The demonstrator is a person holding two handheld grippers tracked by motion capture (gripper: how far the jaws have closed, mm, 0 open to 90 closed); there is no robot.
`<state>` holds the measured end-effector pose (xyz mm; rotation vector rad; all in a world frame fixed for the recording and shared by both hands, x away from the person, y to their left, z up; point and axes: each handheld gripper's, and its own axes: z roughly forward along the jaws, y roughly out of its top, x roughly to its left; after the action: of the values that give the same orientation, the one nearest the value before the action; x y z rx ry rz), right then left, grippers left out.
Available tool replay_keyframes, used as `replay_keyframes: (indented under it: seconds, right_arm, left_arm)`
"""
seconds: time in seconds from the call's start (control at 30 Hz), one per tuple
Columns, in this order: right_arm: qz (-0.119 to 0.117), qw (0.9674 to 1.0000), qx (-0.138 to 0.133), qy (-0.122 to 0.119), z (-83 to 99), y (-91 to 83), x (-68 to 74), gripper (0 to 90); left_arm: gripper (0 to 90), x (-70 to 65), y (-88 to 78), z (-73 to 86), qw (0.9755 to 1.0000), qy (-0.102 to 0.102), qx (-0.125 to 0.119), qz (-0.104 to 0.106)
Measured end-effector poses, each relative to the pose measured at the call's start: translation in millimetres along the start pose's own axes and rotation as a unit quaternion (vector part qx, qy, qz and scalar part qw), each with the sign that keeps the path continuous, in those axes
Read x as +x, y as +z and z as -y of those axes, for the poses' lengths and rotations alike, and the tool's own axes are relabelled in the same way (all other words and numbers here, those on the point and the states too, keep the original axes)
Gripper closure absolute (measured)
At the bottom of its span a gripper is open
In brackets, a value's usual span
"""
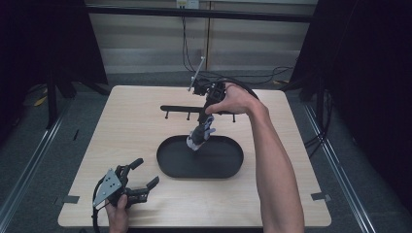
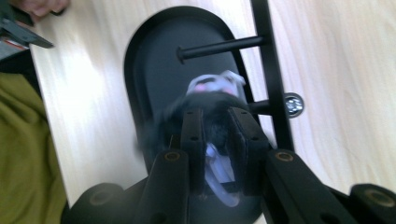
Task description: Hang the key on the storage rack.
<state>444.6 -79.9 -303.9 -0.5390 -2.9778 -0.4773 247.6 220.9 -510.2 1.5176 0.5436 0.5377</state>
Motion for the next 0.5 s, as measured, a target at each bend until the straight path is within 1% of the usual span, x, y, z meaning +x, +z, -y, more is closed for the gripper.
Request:
replay_keyframes:
  seconds: [0.1, 0.13, 0.17, 0.23, 0.37, 0.4, 0.43, 0.5]
  right_arm:
    - [0.0, 1.0, -0.002, -0.001, 0.5, 0.6, 1.1, 73.9]
    - [0.003, 1.0, -0.006, 0.002, 1.4, 1.7, 2.2, 72.0]
    - [0.006, 1.0, -0.008, -0.001, 2.0, 2.1, 2.4, 71.5]
    - [0.003, 0.9999, -0.015, 0.0, 2.9, 3.0, 4.4, 70.2]
    - [0.006, 0.9998, -0.017, 0.001, 4.7, 3.7, 7.0, 68.4]
    - [0.015, 0.9995, -0.027, 0.005, 6.7, 3.6, 9.3, 65.7]
    - [0.018, 0.9991, -0.039, 0.003, 7.8, 3.4, 10.7, 66.1]
    - [0.016, 0.9986, -0.051, 0.006, 9.3, 3.8, 15.0, 64.7]
  left_arm:
    - [15.5, 0.0, 0.0, 0.0, 1.0, 0.0, 0.0, 0.0]
    - [15.5, 0.1, 0.0, 0.0, 1.0, 0.001, 0.0, 0.0]
    - [15.5, 0.1, 0.0, 0.0, 1.0, 0.001, 0.0, 0.0]
    - [15.5, 0.1, 0.0, 0.0, 1.0, 0.001, 0.0, 0.0]
    - [15.5, 0.1, 0.0, 0.0, 1.0, 0.001, 0.0, 0.0]
    - [15.5, -0.2, 0.0, 0.1, 1.0, -0.002, 0.0, -0.001]
    - [15.4, -0.2, 0.0, 0.1, 1.0, -0.002, 0.0, 0.0]
    - [15.5, -0.6, 0.1, 0.2, 1.0, -0.004, -0.001, 0.0]
